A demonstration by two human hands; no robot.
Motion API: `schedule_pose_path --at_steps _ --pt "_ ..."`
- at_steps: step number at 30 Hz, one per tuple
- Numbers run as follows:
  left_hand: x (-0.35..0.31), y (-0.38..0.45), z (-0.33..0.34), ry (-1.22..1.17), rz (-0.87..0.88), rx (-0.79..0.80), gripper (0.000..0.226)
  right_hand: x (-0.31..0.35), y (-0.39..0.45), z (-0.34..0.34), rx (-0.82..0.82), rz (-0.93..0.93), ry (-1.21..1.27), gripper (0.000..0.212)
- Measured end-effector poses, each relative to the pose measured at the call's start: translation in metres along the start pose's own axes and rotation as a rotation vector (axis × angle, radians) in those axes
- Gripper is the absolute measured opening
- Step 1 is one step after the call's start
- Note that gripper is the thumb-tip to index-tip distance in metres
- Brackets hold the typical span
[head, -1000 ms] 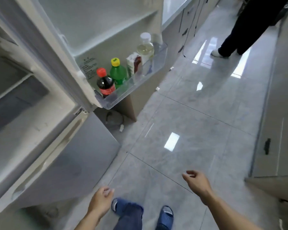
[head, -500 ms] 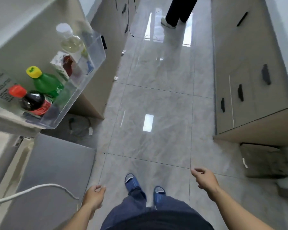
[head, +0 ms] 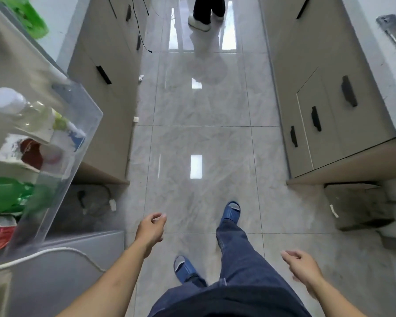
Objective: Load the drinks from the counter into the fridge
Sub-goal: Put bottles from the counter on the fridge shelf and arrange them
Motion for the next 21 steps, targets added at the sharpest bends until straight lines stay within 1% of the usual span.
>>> schedule_pose_path --at_steps 4,7,10,14,18,21 --pt "-0.043 0.017 0.014 0.027 -0.010 -0.054 0.027 0.040 0.048 -0.017 0.025 0.015 -0.005 0.036" --pt "-0.061 0.021 0.018 0.042 -0.056 -0.107 0.026 0.091 0.082 -0.033 0.047 -0.008 -0.033 0.035" --pt "-0.075 0.025 0.023 0.036 -0.089 -0.164 0.029 0.163 0.111 -0.040 0.079 -0.100 -0.037 0.033" --pt "-0.087 0.029 0.030 0.007 -0.175 -0.211 0.031 0.273 0.138 -0.038 0.136 -0.216 0.002 0.029" --pt "-0.099 0.041 0.036 -0.045 -0.277 -0.255 0.028 0.378 0.146 -0.021 0.205 -0.330 0.005 0.026" --pt "-0.109 0.059 0.043 -0.070 -0.345 -0.261 0.029 0.444 0.153 -0.003 0.246 -0.390 -0.037 0.025"
Point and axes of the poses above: each hand's wrist, its own y-axis towards the middle knuckle, its own z-axis out of the palm, x = y × z, the point moved 7 cm from there along y, towards the middle knuckle, and after that the axes turned 9 degrees about -x, right-handed, at the moved point
